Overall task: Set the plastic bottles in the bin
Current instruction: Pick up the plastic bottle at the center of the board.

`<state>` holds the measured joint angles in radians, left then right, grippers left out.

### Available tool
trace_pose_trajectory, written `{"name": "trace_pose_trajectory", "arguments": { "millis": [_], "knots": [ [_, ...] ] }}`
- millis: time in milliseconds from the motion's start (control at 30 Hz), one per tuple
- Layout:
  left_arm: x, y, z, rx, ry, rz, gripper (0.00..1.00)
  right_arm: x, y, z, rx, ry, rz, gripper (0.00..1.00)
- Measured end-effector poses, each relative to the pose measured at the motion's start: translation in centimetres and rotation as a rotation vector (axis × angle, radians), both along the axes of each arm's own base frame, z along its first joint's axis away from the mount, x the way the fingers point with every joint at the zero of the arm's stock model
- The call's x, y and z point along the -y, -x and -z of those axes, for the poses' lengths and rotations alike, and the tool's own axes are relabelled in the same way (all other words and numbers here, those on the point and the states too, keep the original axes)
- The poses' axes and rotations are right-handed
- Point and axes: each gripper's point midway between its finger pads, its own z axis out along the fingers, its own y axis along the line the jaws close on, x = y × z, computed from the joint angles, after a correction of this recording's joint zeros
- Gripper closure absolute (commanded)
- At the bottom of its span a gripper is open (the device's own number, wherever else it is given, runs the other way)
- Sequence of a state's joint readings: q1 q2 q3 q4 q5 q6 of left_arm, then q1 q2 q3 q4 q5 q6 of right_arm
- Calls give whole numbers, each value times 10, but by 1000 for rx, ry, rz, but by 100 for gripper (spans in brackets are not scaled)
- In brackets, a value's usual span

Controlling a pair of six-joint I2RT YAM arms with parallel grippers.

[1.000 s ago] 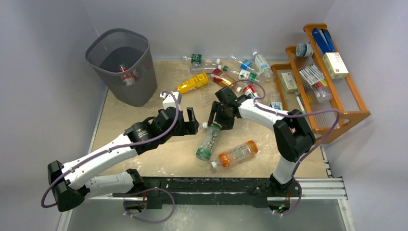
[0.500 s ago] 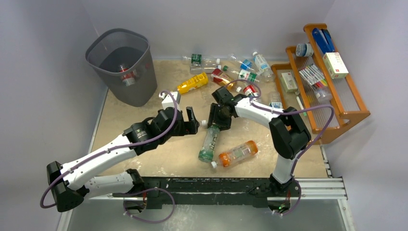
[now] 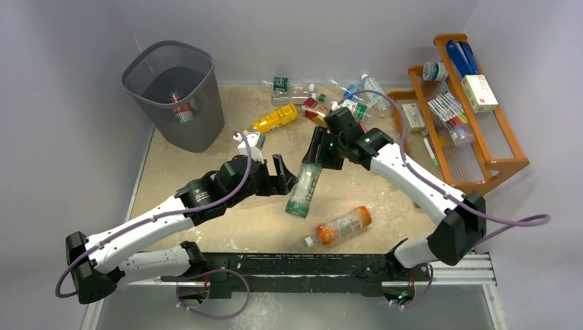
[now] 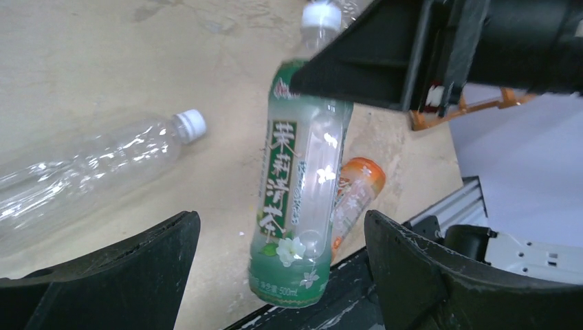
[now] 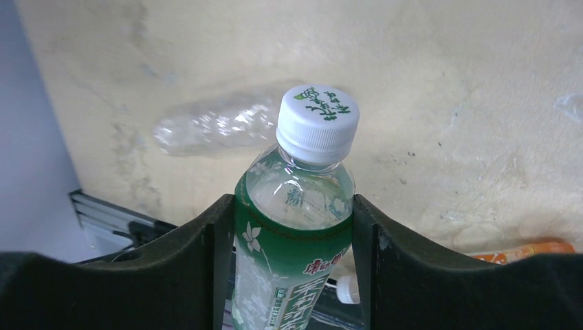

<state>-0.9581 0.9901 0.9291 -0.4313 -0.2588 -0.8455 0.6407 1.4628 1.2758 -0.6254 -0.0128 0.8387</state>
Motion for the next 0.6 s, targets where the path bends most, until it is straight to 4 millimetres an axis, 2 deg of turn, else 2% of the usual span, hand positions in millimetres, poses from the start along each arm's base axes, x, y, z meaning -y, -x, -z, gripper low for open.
{"name": "trace_pose_trajectory", "arguments": {
  "millis": [133, 233, 467, 533, 600],
  "knots": [
    [20, 5, 1, 2, 18, 57, 11, -3, -10, -48, 103, -54, 15, 60],
    [32, 12, 5, 9, 9, 100, 11, -3, -11, -71, 145, -88, 14, 60],
    [54, 28, 23, 14, -61, 149, 11, -5, -5, -90, 171, -132, -4, 60],
    [59, 28, 26, 19, -80, 146, 17, -4, -3, -93, 174, -139, -8, 60],
    [62, 28, 28, 26, -95, 139, 27, -4, -1, -94, 173, -142, -11, 59]
  ]
}}
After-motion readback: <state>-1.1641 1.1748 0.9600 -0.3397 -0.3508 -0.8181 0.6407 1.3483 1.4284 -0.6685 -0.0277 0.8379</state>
